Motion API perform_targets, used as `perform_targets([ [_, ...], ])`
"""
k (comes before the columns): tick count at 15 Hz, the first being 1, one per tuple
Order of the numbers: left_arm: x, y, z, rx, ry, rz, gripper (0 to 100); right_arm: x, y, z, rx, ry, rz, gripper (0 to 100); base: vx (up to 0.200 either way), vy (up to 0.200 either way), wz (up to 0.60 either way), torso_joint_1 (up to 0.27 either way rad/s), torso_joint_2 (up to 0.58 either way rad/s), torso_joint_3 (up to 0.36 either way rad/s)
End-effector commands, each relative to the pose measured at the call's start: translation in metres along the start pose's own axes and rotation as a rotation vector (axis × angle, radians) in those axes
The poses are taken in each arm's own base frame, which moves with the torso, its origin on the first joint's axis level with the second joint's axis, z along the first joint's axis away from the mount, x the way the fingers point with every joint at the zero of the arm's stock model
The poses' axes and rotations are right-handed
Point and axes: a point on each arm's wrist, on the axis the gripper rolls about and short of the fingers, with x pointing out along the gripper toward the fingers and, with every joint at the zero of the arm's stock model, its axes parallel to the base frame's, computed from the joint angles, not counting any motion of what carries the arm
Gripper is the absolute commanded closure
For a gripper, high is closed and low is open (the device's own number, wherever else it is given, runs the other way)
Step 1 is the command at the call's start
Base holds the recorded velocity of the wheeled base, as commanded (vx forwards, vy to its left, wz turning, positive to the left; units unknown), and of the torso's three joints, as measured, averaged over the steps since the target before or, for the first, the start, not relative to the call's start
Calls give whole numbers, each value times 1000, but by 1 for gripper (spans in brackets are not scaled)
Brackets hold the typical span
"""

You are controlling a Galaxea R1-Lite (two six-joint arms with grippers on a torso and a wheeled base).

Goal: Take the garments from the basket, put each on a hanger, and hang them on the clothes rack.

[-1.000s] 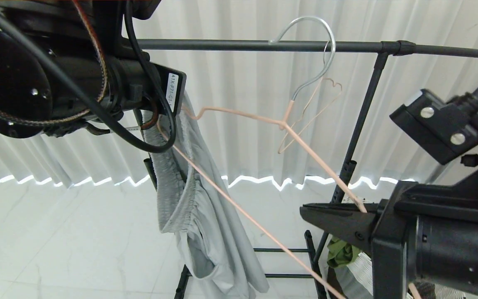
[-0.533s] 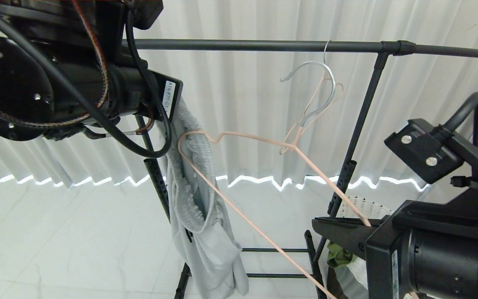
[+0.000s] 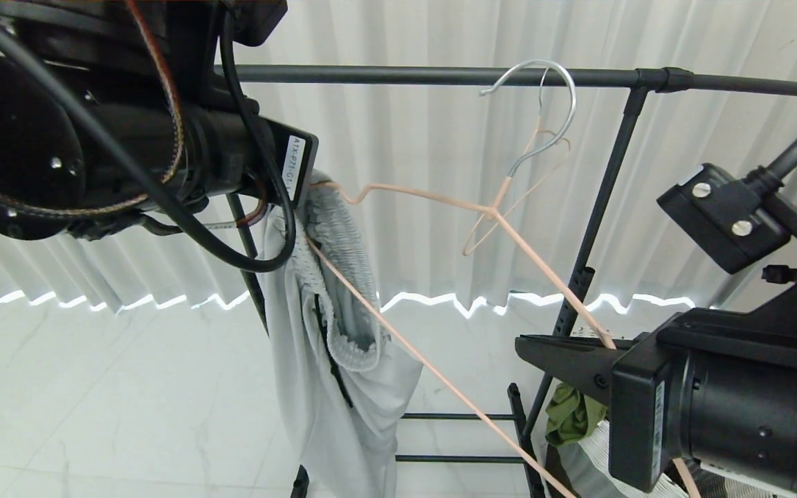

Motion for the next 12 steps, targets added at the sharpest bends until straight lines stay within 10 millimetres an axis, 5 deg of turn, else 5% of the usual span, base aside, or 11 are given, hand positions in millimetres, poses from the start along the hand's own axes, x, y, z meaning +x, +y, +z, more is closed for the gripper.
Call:
perform_targets([
  [1, -6, -2, 7, -12, -31, -18, 100, 0, 0, -1, -10, 4, 4, 100, 0, 0, 0, 0, 0, 0],
  [7, -29, -7, 14, -37, -82, -91, 100, -9, -17, -22, -164, 62, -9, 100, 0, 0, 0, 0, 0, 0],
  [12, -35, -9, 18, -45, -112, -153, 100, -5, -27, -2, -113, -86, -23, 100, 0, 0, 0, 0, 0, 0],
])
